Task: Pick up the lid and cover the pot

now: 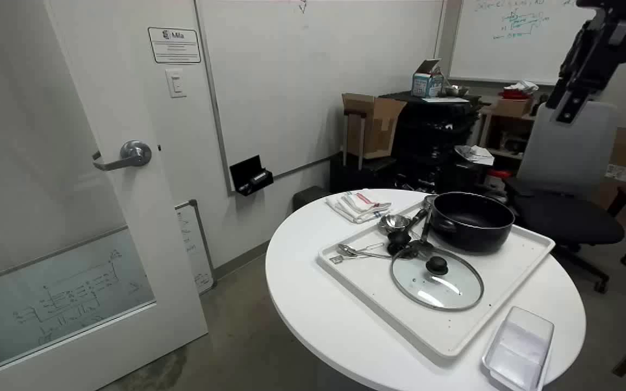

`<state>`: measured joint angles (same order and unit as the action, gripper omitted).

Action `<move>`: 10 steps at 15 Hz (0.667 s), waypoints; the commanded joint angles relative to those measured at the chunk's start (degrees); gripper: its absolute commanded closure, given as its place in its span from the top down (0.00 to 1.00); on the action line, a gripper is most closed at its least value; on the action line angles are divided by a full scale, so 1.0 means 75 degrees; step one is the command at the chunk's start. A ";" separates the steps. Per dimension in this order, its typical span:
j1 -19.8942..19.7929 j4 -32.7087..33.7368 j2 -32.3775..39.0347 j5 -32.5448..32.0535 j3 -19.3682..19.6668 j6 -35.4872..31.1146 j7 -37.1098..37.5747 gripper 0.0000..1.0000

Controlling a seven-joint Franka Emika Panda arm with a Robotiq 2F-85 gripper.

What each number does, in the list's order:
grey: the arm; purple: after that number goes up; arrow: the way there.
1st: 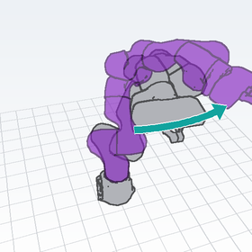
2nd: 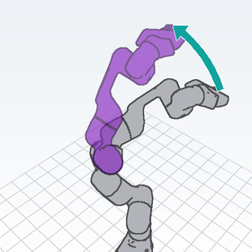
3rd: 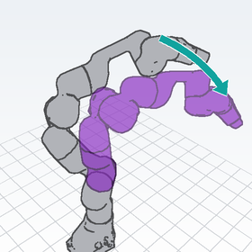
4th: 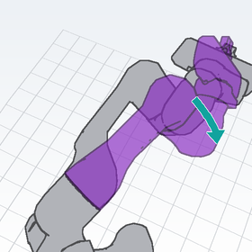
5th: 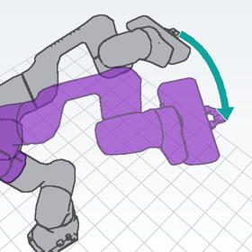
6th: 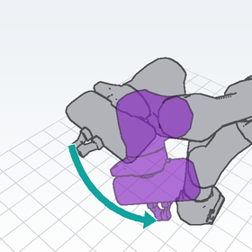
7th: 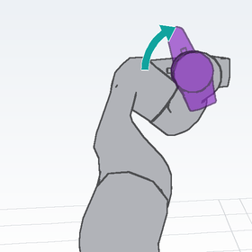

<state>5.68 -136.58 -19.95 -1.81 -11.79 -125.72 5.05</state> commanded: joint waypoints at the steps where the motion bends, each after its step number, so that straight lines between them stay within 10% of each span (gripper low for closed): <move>1: 0.0111 0.0015 0.0010 -0.0046 0.0101 0.0021 0.0035 1.00; 10: 0.0067 0.0125 0.0187 -0.0057 0.0149 0.0057 0.0034 1.00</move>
<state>5.72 -136.58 -19.88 -1.81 -11.59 -125.69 5.05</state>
